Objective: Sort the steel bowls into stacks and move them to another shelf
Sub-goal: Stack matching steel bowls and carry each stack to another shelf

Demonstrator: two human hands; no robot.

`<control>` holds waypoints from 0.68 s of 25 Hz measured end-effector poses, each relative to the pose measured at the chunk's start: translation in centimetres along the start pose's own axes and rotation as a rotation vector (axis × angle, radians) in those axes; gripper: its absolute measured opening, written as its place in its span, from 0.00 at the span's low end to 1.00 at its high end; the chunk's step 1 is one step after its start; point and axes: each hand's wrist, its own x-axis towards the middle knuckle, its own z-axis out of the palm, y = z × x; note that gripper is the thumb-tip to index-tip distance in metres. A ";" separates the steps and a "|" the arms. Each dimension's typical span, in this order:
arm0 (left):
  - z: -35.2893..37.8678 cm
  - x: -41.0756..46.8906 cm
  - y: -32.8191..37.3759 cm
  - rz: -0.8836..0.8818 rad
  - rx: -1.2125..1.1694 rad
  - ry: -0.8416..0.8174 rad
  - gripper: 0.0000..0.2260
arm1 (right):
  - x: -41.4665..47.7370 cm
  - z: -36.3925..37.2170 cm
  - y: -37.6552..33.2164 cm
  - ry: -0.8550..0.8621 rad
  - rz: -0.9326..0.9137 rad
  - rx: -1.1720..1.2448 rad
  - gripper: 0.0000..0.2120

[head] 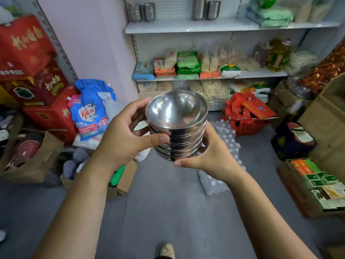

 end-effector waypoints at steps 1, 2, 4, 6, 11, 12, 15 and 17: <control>-0.9 2.2 -0.3 0.009 0.014 -0.022 0.40 | 2.0 0.2 0.3 0.021 -0.001 0.009 0.52; -1.5 4.1 -0.6 0.005 0.023 -0.039 0.40 | 3.6 0.3 0.7 0.032 0.010 0.014 0.52; -2.3 7.7 -1.6 -0.004 0.026 -0.055 0.40 | 7.0 0.1 1.8 0.046 0.024 0.013 0.53; -2.6 10.9 -3.2 -0.019 0.015 -0.058 0.39 | 9.9 -0.5 3.1 0.043 0.033 0.000 0.54; -2.4 20.0 -6.9 -0.038 0.014 -0.071 0.39 | 18.3 -2.7 7.0 0.044 0.047 -0.004 0.54; -2.3 22.0 -7.5 -0.042 0.009 -0.064 0.39 | 20.3 -3.5 7.7 0.041 0.045 -0.009 0.53; -1.6 29.8 -9.0 -0.033 0.008 -0.051 0.40 | 27.6 -6.8 9.6 0.032 0.026 -0.011 0.54; -0.8 34.9 -9.6 -0.027 0.008 -0.042 0.41 | 32.3 -9.4 10.5 0.026 0.018 -0.017 0.54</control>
